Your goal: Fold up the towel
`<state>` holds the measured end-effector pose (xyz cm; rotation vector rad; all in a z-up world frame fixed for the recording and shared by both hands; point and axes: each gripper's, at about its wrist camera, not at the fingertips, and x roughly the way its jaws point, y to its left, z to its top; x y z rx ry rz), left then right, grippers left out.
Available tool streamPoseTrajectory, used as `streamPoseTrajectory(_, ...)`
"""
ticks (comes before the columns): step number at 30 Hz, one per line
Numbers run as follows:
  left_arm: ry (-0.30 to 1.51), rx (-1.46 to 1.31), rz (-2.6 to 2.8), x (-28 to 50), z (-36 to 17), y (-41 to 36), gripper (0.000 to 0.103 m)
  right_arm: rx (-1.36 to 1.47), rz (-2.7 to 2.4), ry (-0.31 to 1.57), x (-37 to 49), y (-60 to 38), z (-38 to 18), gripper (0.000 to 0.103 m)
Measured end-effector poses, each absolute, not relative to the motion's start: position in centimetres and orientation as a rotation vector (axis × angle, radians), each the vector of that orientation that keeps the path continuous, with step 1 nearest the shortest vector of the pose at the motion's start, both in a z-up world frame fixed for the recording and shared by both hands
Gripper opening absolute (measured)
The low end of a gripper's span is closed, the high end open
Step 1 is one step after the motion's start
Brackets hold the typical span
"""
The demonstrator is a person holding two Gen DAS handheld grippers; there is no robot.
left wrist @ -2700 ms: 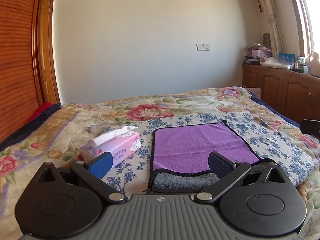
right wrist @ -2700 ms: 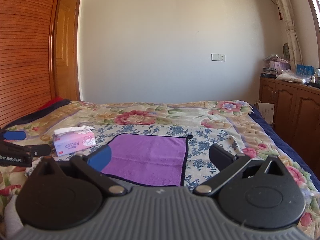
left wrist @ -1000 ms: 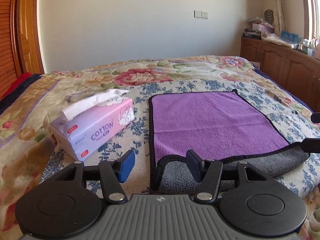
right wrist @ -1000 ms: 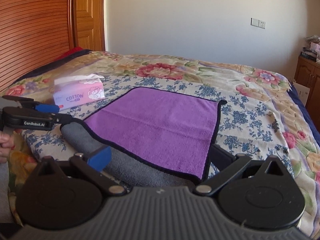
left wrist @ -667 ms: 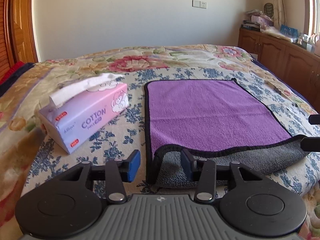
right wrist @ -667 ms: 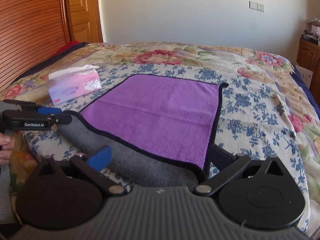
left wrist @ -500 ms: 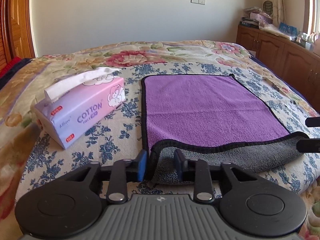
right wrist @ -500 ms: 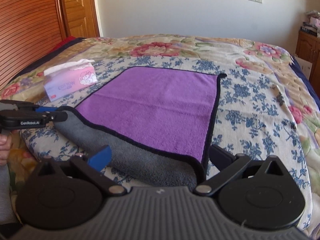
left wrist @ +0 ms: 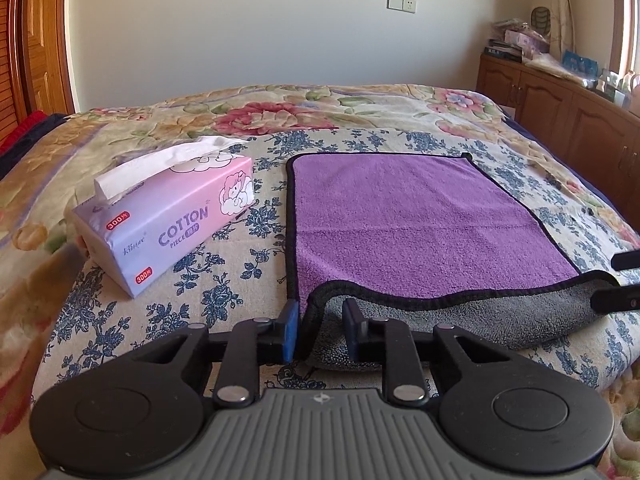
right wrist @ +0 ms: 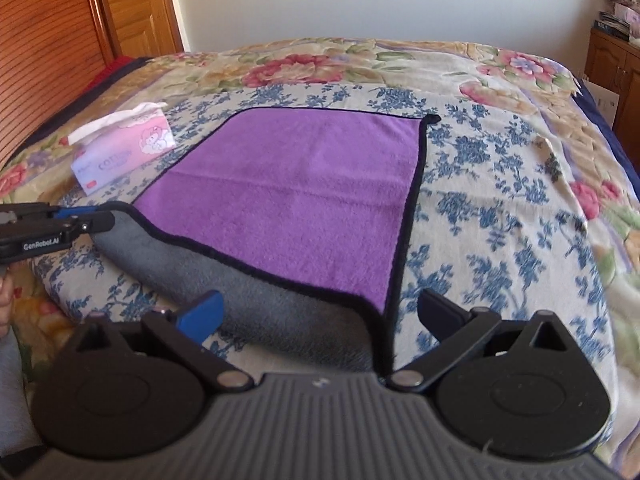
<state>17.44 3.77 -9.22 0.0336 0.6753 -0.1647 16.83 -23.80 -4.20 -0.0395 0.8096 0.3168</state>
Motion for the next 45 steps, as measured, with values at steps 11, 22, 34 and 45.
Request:
streamPoseTrajectory(11, 0.667, 0.028, -0.169, 17.5, -9.0, 3.8, 0.024, -0.012, 0.287, 0.891, 18.9, -25.8, -2.7, 0.092)
streamPoseTrajectory(22, 0.662, 0.011, -0.174, 17.5, -8.9, 4.0, 0.013, 0.043, 0.337, 0.951, 18.8, -25.8, -4.3, 0.069)
streamPoseTrajectory(34, 0.665, -0.006, -0.197, 17.6, -8.9, 4.1, 0.007, 0.044, 0.354, 0.959, 18.7, -26.5, -4.3, 0.01)
streamPoseTrajectory(45, 0.629, -0.006, -0.227, 17.2, -7.5, 3.4, 0.006, 0.046, 0.386, 0.891, 18.4, -26.8, -3.1, 0.004)
